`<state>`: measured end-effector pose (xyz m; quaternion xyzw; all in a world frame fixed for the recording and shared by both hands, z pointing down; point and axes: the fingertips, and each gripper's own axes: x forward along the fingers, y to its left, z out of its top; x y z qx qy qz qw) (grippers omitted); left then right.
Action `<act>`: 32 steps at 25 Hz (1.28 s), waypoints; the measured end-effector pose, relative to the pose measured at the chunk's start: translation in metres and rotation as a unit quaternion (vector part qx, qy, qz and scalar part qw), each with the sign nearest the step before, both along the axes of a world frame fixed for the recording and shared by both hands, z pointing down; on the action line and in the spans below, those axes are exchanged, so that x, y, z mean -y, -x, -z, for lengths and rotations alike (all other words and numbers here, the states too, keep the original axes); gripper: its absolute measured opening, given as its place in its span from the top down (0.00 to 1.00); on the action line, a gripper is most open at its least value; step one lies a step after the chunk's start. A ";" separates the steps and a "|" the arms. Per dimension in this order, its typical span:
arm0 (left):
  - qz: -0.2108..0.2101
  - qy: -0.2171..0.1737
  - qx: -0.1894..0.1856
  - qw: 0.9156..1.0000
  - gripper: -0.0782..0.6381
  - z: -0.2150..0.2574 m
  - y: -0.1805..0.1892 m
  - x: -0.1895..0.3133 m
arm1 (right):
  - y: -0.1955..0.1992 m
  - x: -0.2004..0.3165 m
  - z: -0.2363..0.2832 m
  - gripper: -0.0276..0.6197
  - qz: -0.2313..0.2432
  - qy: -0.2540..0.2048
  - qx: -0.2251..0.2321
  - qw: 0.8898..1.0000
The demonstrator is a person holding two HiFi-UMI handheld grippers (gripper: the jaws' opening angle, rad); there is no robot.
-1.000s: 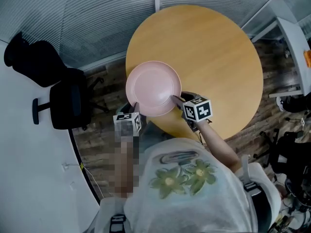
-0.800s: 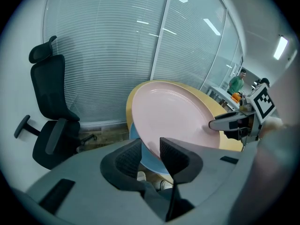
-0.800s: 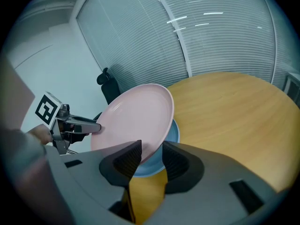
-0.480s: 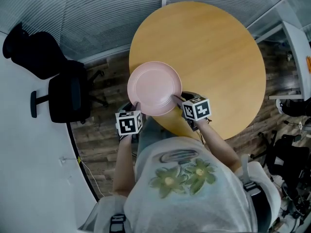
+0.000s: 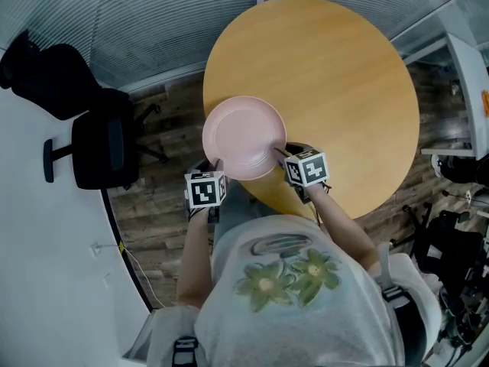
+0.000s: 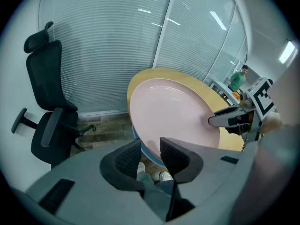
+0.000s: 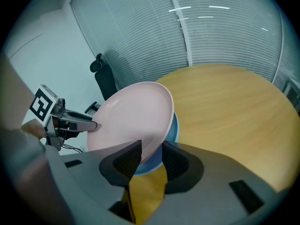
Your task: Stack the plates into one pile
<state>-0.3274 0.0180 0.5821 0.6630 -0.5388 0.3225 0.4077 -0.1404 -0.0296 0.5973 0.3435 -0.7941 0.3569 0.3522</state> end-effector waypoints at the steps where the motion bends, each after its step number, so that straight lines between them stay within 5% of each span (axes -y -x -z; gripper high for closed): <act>1: 0.000 0.003 -0.001 1.000 0.70 -0.003 0.000 0.001 | 0.000 0.001 -0.003 0.73 0.000 0.002 -0.003 1.000; 13: -0.012 0.042 -0.002 0.999 0.70 -0.032 0.003 0.010 | 0.003 0.009 -0.032 0.73 0.003 0.031 -0.036 0.999; 32: -0.034 0.054 0.016 0.998 0.69 -0.042 0.004 0.008 | 0.004 0.005 -0.037 0.72 0.033 0.010 -0.111 0.993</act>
